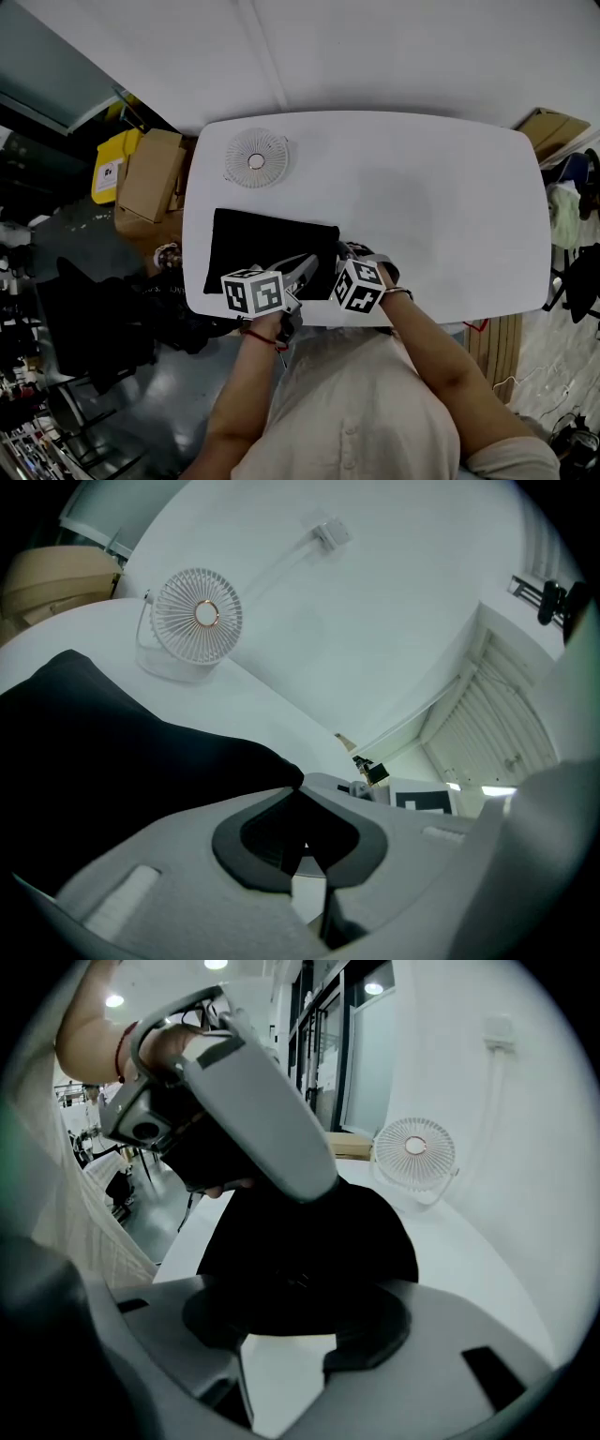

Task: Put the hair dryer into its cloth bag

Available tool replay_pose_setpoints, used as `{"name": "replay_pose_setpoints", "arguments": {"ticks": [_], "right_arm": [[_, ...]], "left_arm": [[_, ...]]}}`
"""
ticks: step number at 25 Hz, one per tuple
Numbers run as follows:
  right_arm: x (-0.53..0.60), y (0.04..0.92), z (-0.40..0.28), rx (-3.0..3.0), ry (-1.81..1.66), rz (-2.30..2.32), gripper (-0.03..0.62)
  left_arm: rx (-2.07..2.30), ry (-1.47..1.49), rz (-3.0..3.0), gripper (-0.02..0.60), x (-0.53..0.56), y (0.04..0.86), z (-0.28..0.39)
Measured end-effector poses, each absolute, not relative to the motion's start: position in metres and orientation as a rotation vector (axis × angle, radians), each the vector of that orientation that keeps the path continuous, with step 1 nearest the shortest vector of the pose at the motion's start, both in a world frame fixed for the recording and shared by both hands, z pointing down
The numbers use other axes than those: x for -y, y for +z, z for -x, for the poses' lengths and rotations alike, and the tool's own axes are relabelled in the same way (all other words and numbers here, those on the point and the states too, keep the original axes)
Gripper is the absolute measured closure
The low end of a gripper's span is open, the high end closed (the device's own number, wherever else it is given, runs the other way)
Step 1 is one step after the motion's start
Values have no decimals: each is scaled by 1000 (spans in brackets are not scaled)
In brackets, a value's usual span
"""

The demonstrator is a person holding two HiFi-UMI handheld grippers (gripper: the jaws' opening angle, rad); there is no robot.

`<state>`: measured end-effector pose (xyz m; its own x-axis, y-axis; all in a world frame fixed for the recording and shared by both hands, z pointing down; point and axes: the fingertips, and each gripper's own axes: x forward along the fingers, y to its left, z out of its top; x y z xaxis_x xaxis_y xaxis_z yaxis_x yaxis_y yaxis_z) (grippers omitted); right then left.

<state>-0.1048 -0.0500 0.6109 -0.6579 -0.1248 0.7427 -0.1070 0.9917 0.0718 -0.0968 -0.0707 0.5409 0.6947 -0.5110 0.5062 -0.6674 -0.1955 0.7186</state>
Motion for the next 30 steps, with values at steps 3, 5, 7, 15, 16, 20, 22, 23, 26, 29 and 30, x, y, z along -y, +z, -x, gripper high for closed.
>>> {"name": "replay_pose_setpoints", "arguments": {"ticks": [3,5,7,15,16,20,22,23,26,29,30], "right_arm": [[53,606,85,2303,10,-212,388],[54,601,72,2318,41,-258,388],[54,596,59,2335,78,-305,388],[52,565,27,2407,141,-444,390],[52,560,25,2420,145,-459,390],[52,542,19,2477,183,-527,390],[51,537,16,2488,195,-556,390],[51,535,15,2492,194,-566,390],[49,533,13,2503,225,-591,390],[47,527,9,2525,286,-626,390],[47,524,7,2534,299,-638,390]], "left_arm": [[924,190,-1854,559,71,542,96],[926,194,-1853,560,71,544,96],[926,200,-1853,560,71,546,95],[931,222,-1848,560,72,552,91],[933,226,-1849,560,72,553,91],[936,248,-1862,558,73,555,86],[935,251,-1870,558,73,554,83],[937,249,-1874,558,73,553,82],[949,239,-1882,558,73,551,81],[968,230,-1894,557,72,546,80],[979,232,-1900,557,71,544,80]]}}
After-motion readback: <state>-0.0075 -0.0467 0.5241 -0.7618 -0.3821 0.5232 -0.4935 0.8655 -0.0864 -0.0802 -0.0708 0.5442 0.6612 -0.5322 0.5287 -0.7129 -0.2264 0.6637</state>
